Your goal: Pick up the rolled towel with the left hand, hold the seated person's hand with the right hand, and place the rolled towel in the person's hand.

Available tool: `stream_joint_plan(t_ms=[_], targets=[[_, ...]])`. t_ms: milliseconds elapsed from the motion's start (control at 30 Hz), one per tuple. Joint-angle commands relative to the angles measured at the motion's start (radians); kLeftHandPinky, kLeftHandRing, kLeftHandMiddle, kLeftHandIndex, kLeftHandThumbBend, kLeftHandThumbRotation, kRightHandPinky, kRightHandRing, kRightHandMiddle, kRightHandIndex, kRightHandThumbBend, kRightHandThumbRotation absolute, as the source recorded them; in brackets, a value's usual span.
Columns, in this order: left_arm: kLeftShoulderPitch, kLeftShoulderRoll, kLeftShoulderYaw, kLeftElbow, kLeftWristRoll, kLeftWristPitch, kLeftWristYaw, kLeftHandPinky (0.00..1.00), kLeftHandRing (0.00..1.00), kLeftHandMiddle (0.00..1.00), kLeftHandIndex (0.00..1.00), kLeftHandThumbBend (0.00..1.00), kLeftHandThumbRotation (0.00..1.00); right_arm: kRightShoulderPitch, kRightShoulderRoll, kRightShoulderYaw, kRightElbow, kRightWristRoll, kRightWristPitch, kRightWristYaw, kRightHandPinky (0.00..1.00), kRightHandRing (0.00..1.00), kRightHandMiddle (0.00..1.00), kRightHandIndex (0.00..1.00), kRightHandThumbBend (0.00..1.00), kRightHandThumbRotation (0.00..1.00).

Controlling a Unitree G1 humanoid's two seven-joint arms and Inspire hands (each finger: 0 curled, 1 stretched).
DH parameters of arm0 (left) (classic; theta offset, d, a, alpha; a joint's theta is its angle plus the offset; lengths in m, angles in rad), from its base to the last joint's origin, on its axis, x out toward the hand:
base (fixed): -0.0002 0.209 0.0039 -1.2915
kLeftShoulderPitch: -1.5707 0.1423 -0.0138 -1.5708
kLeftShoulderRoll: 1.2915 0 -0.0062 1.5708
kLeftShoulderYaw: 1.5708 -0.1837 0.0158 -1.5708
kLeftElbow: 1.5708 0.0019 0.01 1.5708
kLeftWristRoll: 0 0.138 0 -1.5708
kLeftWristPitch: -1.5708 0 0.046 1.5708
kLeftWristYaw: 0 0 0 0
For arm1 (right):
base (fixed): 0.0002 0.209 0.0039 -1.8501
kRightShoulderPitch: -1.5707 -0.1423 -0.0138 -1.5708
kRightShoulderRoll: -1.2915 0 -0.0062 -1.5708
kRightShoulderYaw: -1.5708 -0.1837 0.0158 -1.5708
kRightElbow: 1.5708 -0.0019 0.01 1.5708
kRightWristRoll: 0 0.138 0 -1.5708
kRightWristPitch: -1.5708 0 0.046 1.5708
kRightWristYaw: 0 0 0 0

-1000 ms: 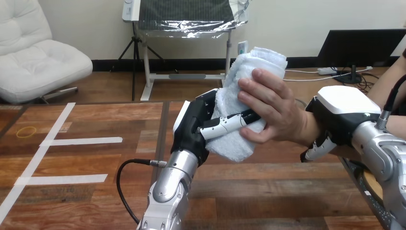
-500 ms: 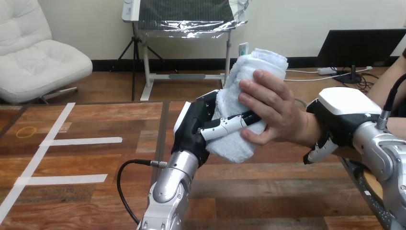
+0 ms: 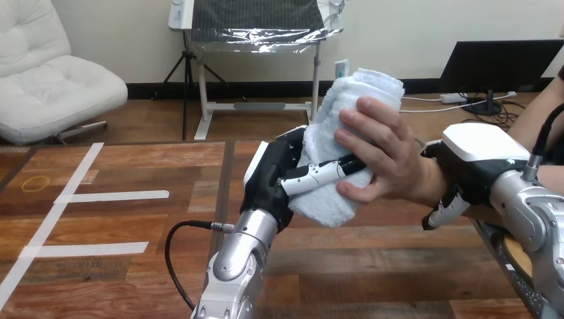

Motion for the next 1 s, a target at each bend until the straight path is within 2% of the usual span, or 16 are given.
stream_joint_plan(t_ms=[0, 233, 433, 733, 800, 967], targets=[[-0.029, -0.039, -0.030, -0.011, 0.006, 0.010, -0.028, 0.29, 0.35, 0.41, 0.46, 0.68, 0.03, -0.017, 0.003, -0.003, 0.020, 0.005, -0.006, -0.017, 0.58, 0.69, 0.77, 0.80, 0.77, 0.00], [-0.032, -0.024, -0.037, -0.008, 0.014, 0.006, -0.049, 0.30, 0.37, 0.43, 0.47, 0.67, 0.04, -0.012, 0.001, -0.005, -0.001, 0.001, 0.003, -0.006, 0.63, 0.73, 0.80, 0.83, 0.76, 0.00], [-0.033, -0.007, -0.046, -0.005, 0.033, -0.007, -0.068, 0.34, 0.42, 0.48, 0.53, 0.66, 0.06, -0.002, -0.003, -0.016, -0.017, 0.013, -0.011, -0.015, 0.66, 0.77, 0.82, 0.84, 0.76, 0.00], [-0.035, 0.021, -0.057, -0.003, 0.051, -0.018, -0.126, 0.53, 0.60, 0.65, 0.70, 0.65, 0.18, 0.012, -0.008, -0.032, -0.042, 0.023, -0.020, -0.020, 0.74, 0.83, 0.87, 0.86, 0.77, 0.00], [-0.036, 0.024, -0.057, -0.003, 0.050, -0.017, -0.137, 0.60, 0.66, 0.71, 0.76, 0.66, 0.22, 0.014, -0.009, -0.033, -0.046, 0.023, -0.021, -0.022, 0.77, 0.85, 0.89, 0.87, 0.77, 0.00], [-0.041, 0.042, -0.059, 0.002, 0.045, -0.026, -0.186, 0.71, 0.76, 0.79, 0.85, 0.66, 0.27, 0.024, -0.010, -0.041, -0.061, 0.022, -0.027, -0.034, 0.80, 0.87, 0.90, 0.87, 0.77, 0.00]])
